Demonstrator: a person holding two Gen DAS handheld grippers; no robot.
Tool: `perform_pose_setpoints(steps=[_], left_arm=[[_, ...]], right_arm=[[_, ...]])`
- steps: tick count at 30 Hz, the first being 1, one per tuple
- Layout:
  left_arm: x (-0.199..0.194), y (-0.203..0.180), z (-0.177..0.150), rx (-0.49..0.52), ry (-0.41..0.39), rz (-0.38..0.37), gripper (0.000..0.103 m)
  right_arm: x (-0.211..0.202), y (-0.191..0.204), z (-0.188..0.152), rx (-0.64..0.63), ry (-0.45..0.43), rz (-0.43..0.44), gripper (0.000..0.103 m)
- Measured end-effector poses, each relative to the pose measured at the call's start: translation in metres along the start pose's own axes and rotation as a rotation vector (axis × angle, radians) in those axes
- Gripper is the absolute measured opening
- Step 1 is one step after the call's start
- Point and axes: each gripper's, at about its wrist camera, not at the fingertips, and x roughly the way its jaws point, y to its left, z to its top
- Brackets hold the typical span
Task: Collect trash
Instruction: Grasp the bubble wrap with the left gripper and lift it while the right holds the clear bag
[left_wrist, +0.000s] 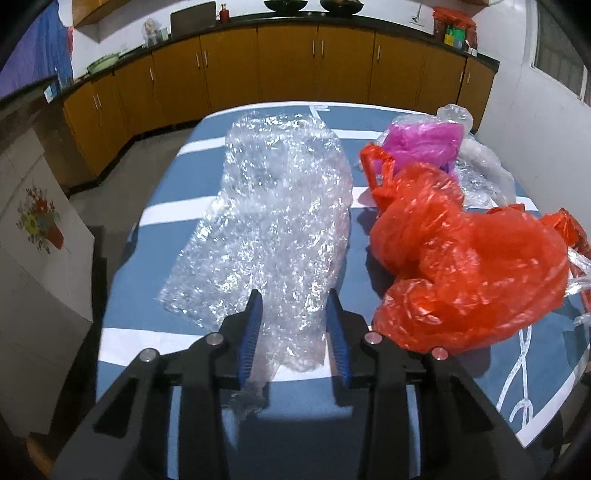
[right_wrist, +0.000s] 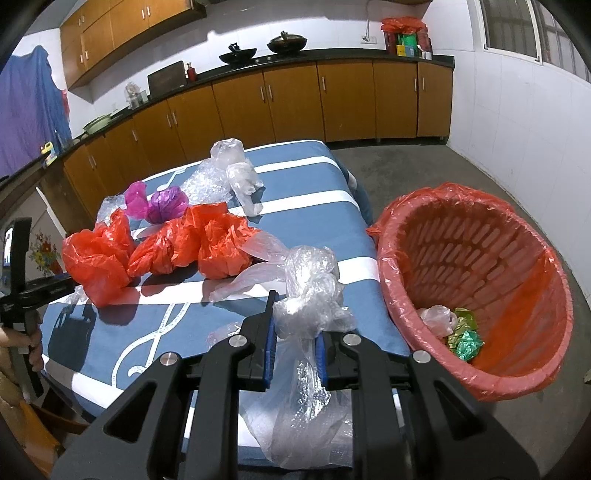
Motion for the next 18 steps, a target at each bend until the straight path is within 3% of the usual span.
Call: perform_pose_setpoints(steps=[1, 3, 6, 18], left_arm=[[0.002, 0.001, 0.0, -0.005, -0.001, -0.002, 0.034], [0.004, 0.003, -0.001, -0.009, -0.003, -0.008, 0.019], [0.002, 0.009, -0.001, -0.026, -0.029, -0.031, 0.011], [-0.051, 0.016, 0.021, -0.074, -0.176, -0.047, 0.008]], right_arm=[[0.0, 0.0, 0.0, 0.001, 0.0, 0.0, 0.018], [0.0, 0.0, 0.0, 0.001, -0.001, 0.001, 0.018], [-0.001, -0.001, 0.0, 0.001, -0.004, -0.001, 0.018], [-0.018, -0.011, 0.007, 0.034, -0.054, -0.026, 0.018]])
